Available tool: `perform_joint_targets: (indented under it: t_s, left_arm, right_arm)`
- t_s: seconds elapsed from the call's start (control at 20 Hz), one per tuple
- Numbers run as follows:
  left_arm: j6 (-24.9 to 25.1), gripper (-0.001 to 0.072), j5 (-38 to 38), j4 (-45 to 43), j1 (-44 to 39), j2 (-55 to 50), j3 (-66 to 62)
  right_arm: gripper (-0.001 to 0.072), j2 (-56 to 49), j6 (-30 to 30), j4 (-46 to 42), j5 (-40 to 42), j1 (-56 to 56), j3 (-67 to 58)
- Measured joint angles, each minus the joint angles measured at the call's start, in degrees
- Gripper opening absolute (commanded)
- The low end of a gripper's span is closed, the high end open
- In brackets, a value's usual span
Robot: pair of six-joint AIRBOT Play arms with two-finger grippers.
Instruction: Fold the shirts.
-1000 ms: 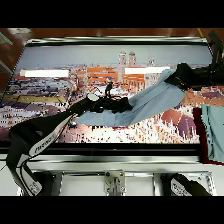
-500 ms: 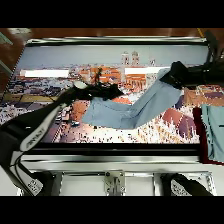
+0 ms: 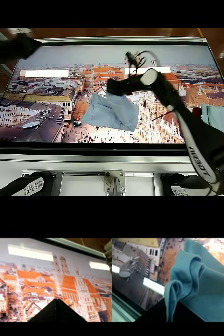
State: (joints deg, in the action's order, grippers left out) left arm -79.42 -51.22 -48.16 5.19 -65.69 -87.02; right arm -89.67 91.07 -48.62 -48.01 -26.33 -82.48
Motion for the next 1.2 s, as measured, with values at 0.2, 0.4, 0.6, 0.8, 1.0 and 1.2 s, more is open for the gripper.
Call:
perform_joint_targets:
  t_s: [0.2,0.4,0.6,0.8,1.0,1.2]
  left_arm:
    - [-0.8,0.0037,-5.9,-2.0,4.7,7.6,0.0]
    - [-1.0,0.0038,-9.7,-3.0,5.8,9.7,0.7]
    - [-1.0,0.0038,-10.9,-3.4,6.1,10.3,1.9]
    - [-0.9,0.0038,-11.3,-4.2,6.2,10.3,2.4]
    - [-0.9,0.0038,-11.4,-4.4,6.2,9.8,2.6]
    - [-1.0,0.0038,-11.4,-3.7,6.0,7.9,2.7]
  right_arm:
    - [0.0477,-8.8,0.1,10.9,9.2,-5.4,0.0]
    - [0.0634,-12.1,-1.3,19.1,11.9,-6.5,0.0]
    - [0.0644,-9.8,-3.3,13.7,-0.5,-1.6,0.0]
    - [0.0697,-5.9,-2.2,-5.2,-18.8,8.9,0.1]
    - [0.0703,-4.6,0.2,-14.2,-26.8,18.4,4.5]
    - [0.0703,-6.2,-1.0,-11.1,-22.9,20.5,10.5]
